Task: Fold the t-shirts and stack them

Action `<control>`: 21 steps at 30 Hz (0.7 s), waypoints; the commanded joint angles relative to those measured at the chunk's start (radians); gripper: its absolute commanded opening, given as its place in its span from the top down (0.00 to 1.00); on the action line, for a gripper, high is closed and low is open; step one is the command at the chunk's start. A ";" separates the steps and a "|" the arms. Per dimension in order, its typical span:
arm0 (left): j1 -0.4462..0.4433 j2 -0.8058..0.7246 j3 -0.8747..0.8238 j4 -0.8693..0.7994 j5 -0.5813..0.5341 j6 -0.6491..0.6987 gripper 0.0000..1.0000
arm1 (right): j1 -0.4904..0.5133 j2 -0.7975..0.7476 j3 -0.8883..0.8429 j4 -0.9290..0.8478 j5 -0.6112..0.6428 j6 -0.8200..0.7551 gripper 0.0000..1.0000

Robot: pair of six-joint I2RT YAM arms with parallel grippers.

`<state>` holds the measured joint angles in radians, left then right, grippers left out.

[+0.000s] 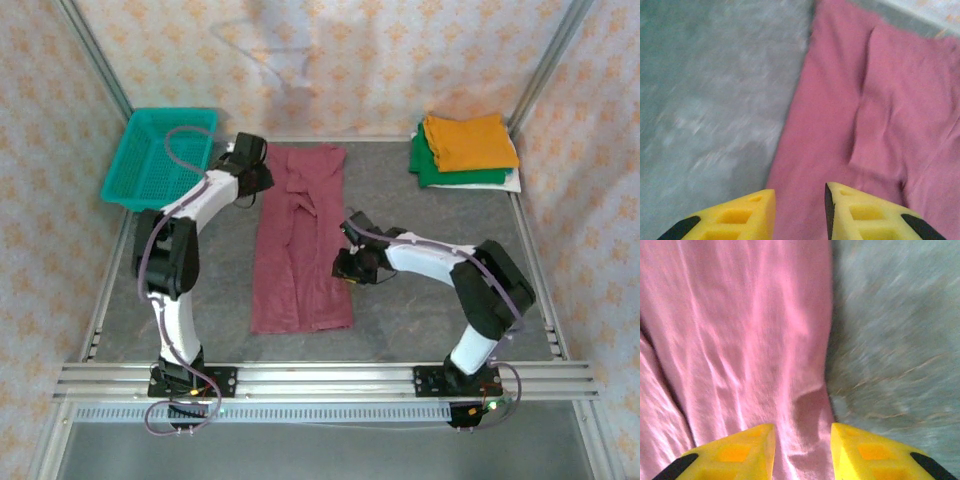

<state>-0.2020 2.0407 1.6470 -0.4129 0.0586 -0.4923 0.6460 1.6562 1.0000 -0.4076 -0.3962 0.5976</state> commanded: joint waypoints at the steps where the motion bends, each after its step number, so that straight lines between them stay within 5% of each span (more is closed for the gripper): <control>1: -0.003 0.145 0.157 -0.116 0.040 0.053 0.68 | -0.053 -0.058 0.075 -0.040 0.137 -0.038 0.64; 6: -0.025 0.325 0.363 -0.201 0.089 0.078 0.71 | -0.112 0.038 0.186 0.028 0.202 -0.131 0.65; 11: -0.027 0.366 0.388 -0.194 0.084 0.049 0.71 | -0.120 0.286 0.488 -0.058 0.181 -0.225 0.75; 21: -0.049 0.440 0.423 -0.170 0.147 -0.035 0.72 | -0.180 0.673 0.881 -0.110 0.212 -0.163 0.91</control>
<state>-0.2298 2.4405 2.0510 -0.5724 0.1783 -0.4839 0.5037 2.2578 1.7912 -0.4580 -0.2276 0.4156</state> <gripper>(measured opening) 0.285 0.097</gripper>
